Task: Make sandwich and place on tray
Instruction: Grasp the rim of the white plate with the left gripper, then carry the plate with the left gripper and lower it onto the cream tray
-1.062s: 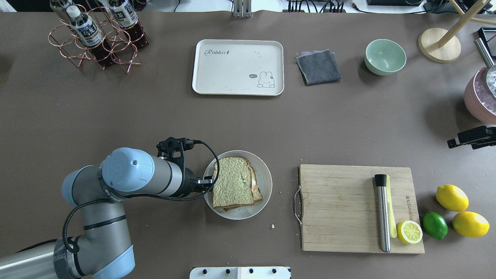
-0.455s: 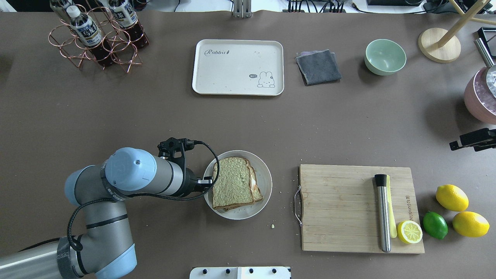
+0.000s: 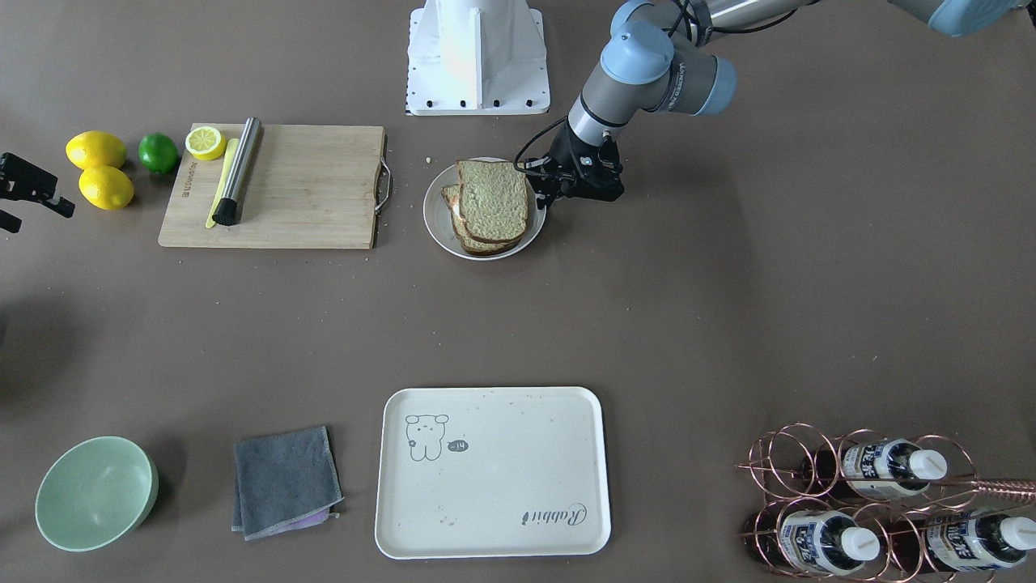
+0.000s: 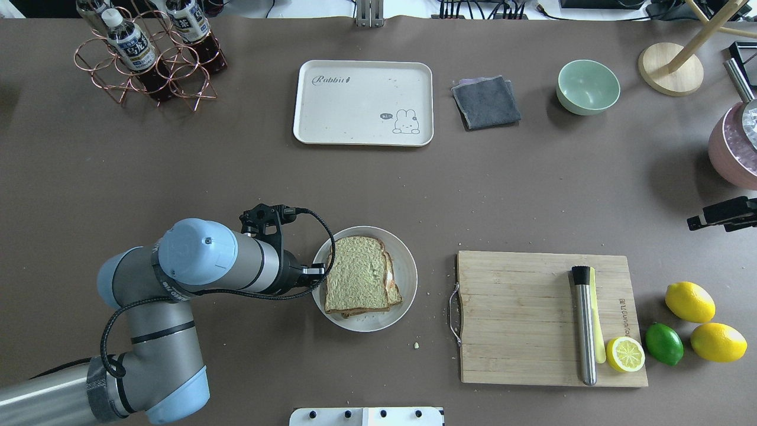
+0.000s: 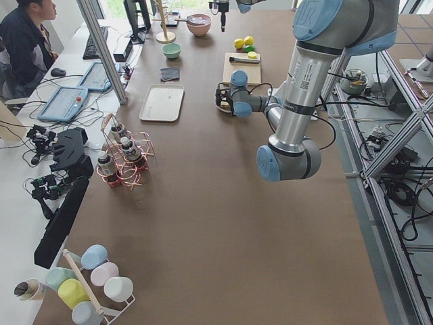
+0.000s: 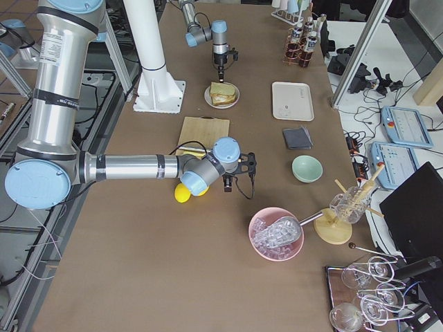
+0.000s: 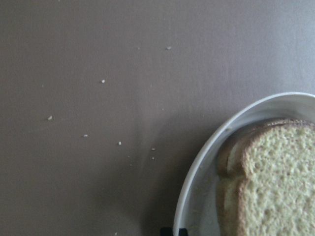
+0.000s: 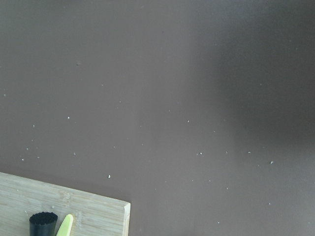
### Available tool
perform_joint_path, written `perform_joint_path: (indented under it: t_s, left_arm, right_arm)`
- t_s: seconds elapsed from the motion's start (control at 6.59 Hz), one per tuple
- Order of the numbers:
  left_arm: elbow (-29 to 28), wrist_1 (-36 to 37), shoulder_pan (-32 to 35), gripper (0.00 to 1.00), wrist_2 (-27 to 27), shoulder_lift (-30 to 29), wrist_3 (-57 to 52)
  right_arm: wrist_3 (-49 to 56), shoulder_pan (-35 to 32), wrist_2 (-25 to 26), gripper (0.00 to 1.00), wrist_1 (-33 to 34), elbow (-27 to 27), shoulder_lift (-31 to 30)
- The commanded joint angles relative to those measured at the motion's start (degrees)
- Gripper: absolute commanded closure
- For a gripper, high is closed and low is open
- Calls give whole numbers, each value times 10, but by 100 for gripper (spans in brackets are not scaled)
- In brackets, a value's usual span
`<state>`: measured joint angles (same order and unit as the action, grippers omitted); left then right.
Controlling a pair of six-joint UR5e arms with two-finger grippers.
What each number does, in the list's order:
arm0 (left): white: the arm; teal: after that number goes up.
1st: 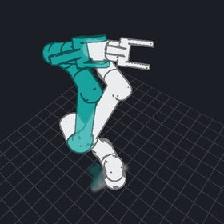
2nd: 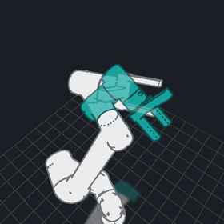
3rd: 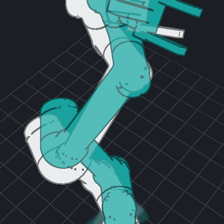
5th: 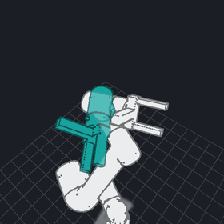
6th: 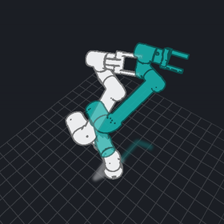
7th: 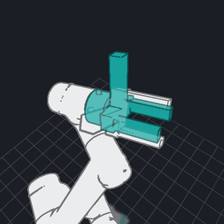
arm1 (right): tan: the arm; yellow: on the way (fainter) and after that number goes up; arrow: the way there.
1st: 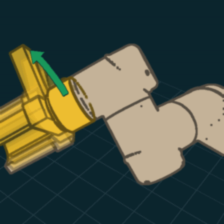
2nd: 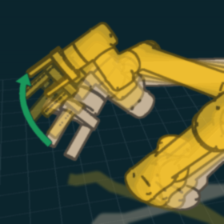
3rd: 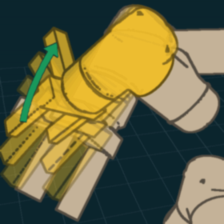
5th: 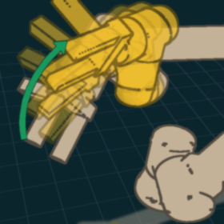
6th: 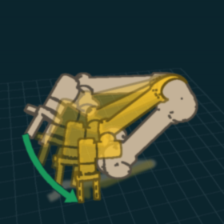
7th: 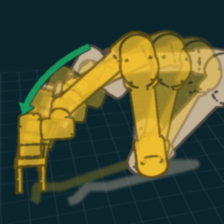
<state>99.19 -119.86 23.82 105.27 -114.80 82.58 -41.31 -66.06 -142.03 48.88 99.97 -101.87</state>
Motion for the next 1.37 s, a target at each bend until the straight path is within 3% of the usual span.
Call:
perform_joint_path:
  t_s: [0.0, 0.15, 0.46, 0.76, 1.06, 1.21]
  left_arm:
    - [-23, 2, 66, 100, 12, -36, -6]
    - [-104, 1, 113, 100, 60, -112, -15]
    - [-325, -62, 190, 100, 108, -250, -44]
    - [-495, -113, 237, 100, 129, -319, -68]
    - [-530, -144, 241, 100, 125, -328, -68]
    - [-530, -149, 239, 31, 124, -328, -68]
  right_arm:
    - [0, 0, 0, 0, 0, 3, -3]
    - [0, 0, 0, 0, 0, 6, -10]
    - [-1, -1, 0, 0, -1, 5, -12]
    - [-1, -3, 1, 0, -1, 7, -13]
    - [-1, -2, 2, 0, 0, 5, -12]
    - [-1, -2, 2, 0, 0, 4, -12]
